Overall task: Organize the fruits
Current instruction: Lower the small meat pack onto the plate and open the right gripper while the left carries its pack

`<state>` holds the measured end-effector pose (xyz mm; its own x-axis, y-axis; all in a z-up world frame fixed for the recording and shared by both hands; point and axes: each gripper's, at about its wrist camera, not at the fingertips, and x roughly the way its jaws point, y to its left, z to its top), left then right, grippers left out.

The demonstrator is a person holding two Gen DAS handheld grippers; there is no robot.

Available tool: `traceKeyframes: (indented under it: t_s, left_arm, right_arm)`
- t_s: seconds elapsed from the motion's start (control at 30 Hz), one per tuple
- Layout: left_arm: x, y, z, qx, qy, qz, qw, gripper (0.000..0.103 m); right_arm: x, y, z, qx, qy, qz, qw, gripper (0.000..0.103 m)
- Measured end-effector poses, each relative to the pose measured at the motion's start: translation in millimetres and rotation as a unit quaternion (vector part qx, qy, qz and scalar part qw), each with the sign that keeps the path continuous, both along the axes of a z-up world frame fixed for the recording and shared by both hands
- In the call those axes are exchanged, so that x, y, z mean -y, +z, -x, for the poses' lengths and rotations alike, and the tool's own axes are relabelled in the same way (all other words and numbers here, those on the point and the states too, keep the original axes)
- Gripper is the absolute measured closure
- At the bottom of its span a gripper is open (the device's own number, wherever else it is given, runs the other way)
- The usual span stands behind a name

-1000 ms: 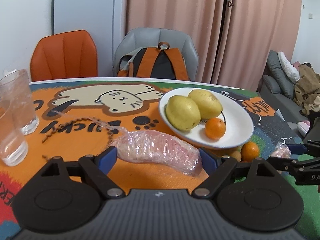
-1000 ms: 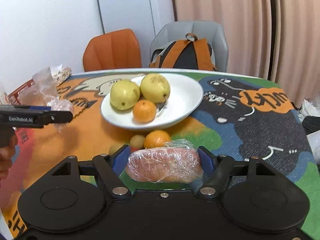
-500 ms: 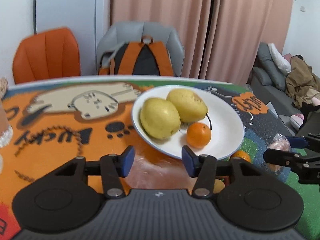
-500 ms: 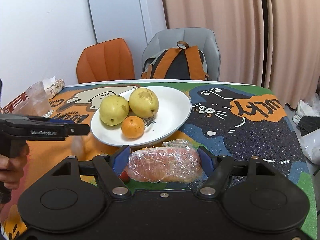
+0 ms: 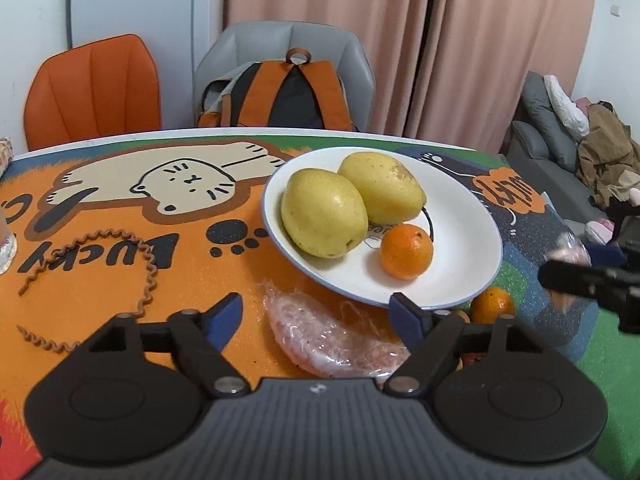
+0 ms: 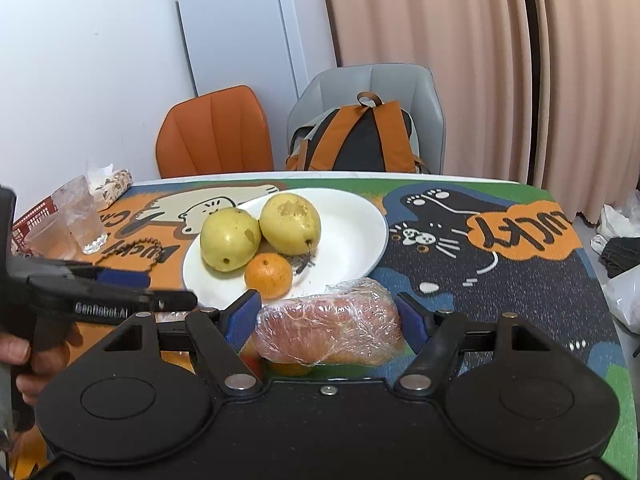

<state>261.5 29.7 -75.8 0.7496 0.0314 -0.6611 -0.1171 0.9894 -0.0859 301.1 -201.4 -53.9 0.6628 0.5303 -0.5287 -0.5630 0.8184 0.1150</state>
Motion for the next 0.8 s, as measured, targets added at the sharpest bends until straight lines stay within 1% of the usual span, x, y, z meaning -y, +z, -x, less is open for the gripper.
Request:
traceKeyframes:
  t_s: [0.17, 0.33, 0.53, 0.67, 0.73, 0.8]
  left_arm:
    - [4, -4, -2, -0.008, -0.020, -0.001, 0.9998, 0.017]
    - [2, -11, -4, -0.015, -0.034, 0.003, 0.9993, 0.016]
    - [0, -20, -8, -0.022, -0.051, 0.002, 0.9985, 0.016]
    - [2, -22, -10, -0.018, -0.077, -0.001, 0.9968, 0.016]
    - [4, -23, -10, -0.018, -0.096, -0.008, 0.9952, 0.012]
    - [3, -24, -10, -0.018, -0.112, -0.013, 0.9935, 0.011]
  right_arm:
    - [-9, 6, -10, 0.007, 0.004, 0.001, 1.000, 0.033]
    - [-19, 11, -23, 0.012, 0.010, 0.002, 1.000, 0.033]
    - [-32, 8, -35, 0.008, 0.015, 0.006, 1.000, 0.033]
    - [-41, 7, -43, 0.005, 0.018, 0.008, 1.000, 0.033]
    - [-45, 6, -47, 0.004, 0.019, 0.010, 1.000, 0.033]
    - [-49, 6, -51, 0.004, 0.019, 0.011, 1.000, 0.033]
